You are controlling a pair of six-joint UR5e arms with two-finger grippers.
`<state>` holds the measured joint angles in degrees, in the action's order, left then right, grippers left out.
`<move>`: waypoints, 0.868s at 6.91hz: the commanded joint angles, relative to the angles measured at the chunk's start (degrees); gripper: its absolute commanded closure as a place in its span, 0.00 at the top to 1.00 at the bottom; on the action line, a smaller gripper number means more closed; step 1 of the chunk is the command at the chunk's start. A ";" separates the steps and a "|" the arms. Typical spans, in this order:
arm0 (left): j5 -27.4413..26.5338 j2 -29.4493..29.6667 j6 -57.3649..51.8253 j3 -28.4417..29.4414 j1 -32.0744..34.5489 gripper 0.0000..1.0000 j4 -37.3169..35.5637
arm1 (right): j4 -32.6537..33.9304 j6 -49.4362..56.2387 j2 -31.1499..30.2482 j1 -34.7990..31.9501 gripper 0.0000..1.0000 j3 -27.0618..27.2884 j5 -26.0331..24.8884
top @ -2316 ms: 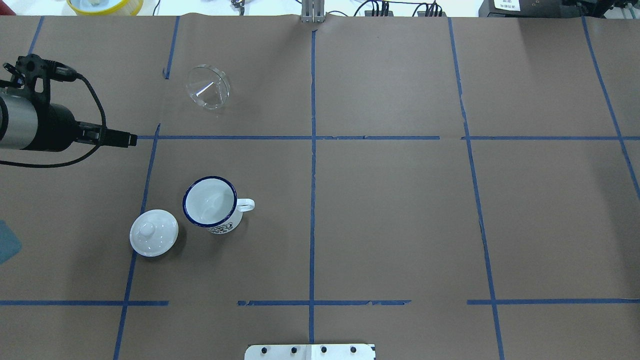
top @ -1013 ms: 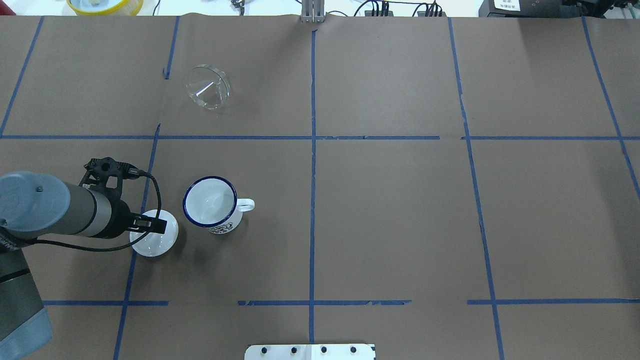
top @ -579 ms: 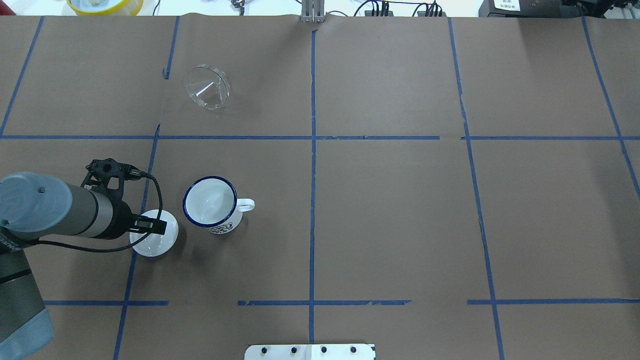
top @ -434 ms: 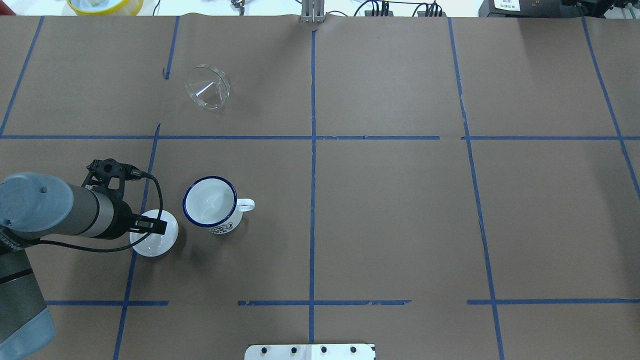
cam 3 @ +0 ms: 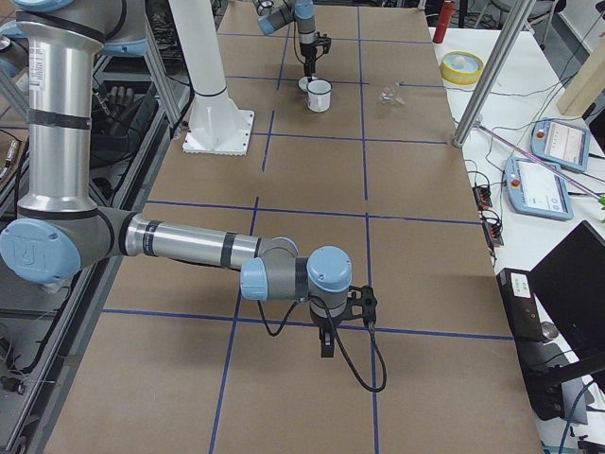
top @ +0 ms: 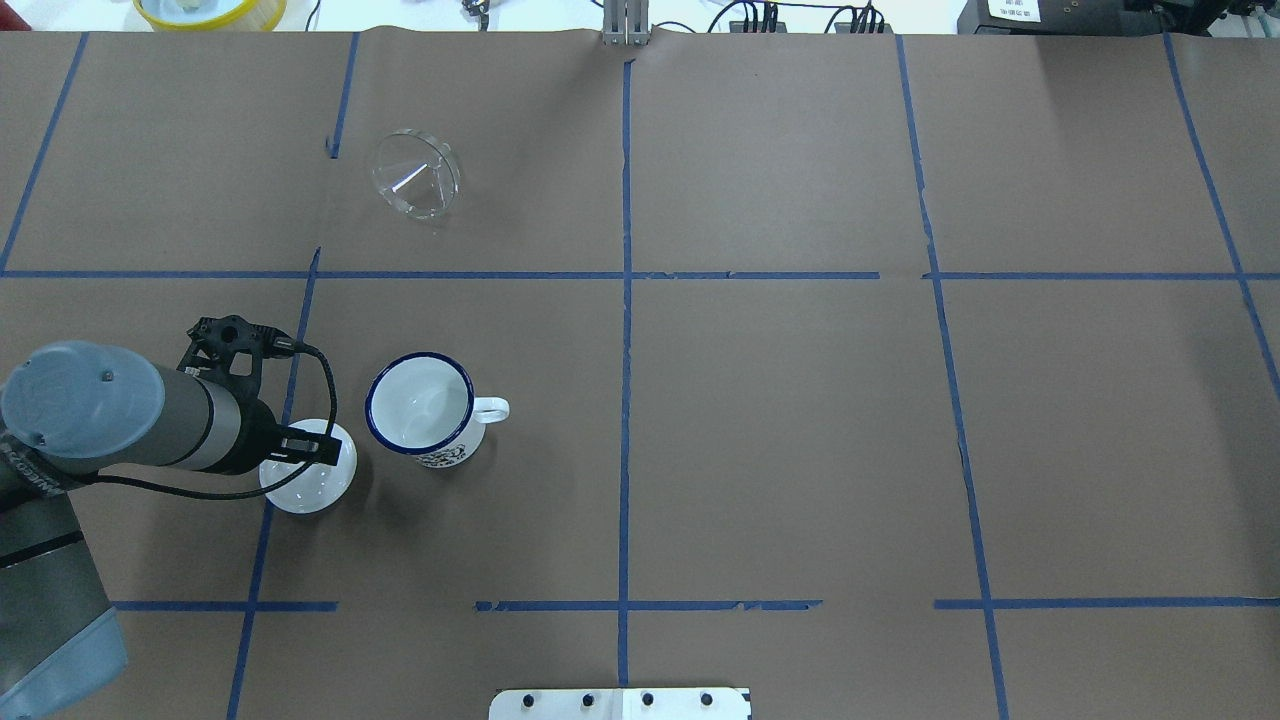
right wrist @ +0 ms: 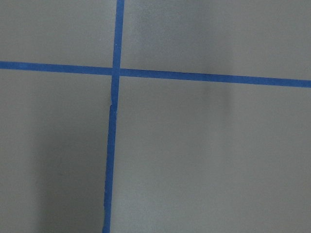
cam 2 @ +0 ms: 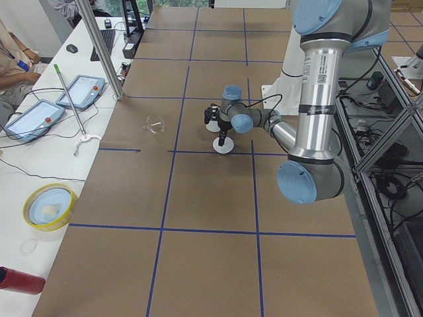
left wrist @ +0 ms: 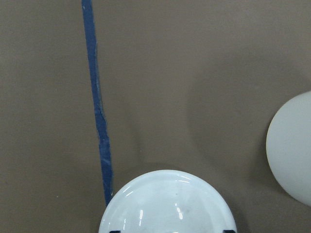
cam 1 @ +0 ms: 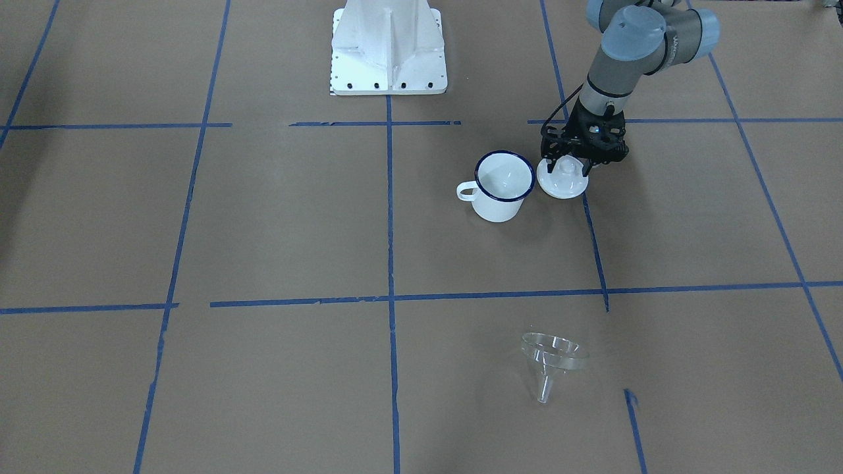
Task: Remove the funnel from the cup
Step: 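Close the left gripper on the white lid's knob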
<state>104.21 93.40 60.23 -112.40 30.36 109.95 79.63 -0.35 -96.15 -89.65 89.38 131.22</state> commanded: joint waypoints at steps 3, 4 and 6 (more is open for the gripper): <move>0.03 -0.33 -0.11 -0.63 0.40 0.47 0.00 | 0.00 0.00 0.00 0.00 1.00 0.00 0.00; 0.12 -0.41 -0.11 -0.63 0.40 0.48 0.00 | 0.00 0.00 0.00 0.00 1.00 0.00 0.00; 0.12 -0.59 -0.11 -0.54 0.40 0.50 -0.09 | 0.00 0.00 0.00 0.00 1.00 0.00 0.00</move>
<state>104.32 92.96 60.12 -112.98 30.76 109.89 79.63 -0.35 -96.15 -89.65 89.39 131.22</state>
